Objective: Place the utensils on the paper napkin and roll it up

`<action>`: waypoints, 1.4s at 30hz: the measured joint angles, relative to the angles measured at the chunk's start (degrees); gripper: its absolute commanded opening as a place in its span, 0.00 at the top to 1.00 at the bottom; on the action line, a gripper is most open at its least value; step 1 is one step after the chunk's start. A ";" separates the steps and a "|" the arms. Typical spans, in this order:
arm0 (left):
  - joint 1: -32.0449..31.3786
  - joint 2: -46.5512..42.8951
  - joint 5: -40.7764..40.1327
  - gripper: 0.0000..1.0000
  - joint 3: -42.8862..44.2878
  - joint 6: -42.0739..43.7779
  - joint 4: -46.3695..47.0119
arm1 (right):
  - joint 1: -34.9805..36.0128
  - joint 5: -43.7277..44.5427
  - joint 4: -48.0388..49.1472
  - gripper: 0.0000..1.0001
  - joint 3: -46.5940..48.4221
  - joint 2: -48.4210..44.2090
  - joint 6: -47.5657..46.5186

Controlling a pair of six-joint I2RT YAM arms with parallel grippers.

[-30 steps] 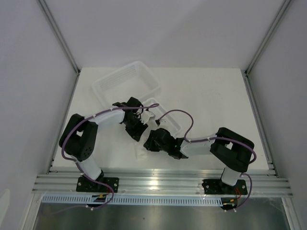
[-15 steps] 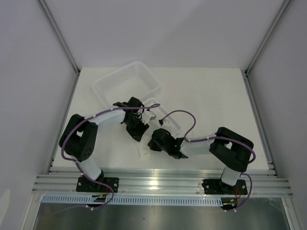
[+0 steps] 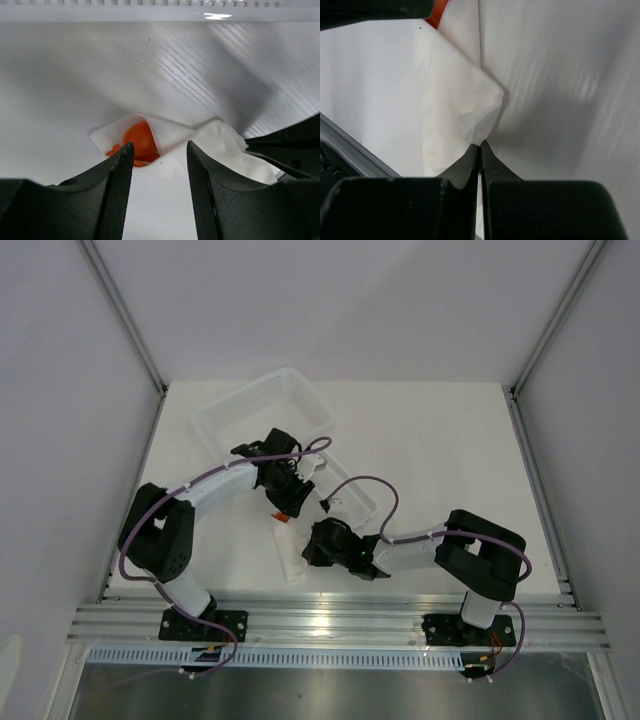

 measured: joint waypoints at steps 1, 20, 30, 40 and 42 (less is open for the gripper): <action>0.02 0.92 -0.31 0.53 -0.07 -0.33 0.42 | 0.26 -0.15 0.02 1.00 -0.02 0.00 -0.11; 0.00 7.06 -1.18 0.62 -2.16 -1.86 0.98 | 0.52 -0.07 1.38 1.00 -1.05 -0.02 0.20; 0.02 8.09 -0.24 0.97 -1.46 -1.84 0.50 | 0.52 0.37 1.38 1.00 -1.11 -0.02 0.57; 0.09 8.00 0.70 0.99 -1.64 -0.70 0.70 | 0.63 2.64 -0.44 1.00 -1.36 -1.68 1.16; 0.13 7.82 0.85 0.99 -1.86 0.04 0.87 | 0.70 3.52 -1.36 1.00 -1.36 -3.06 0.94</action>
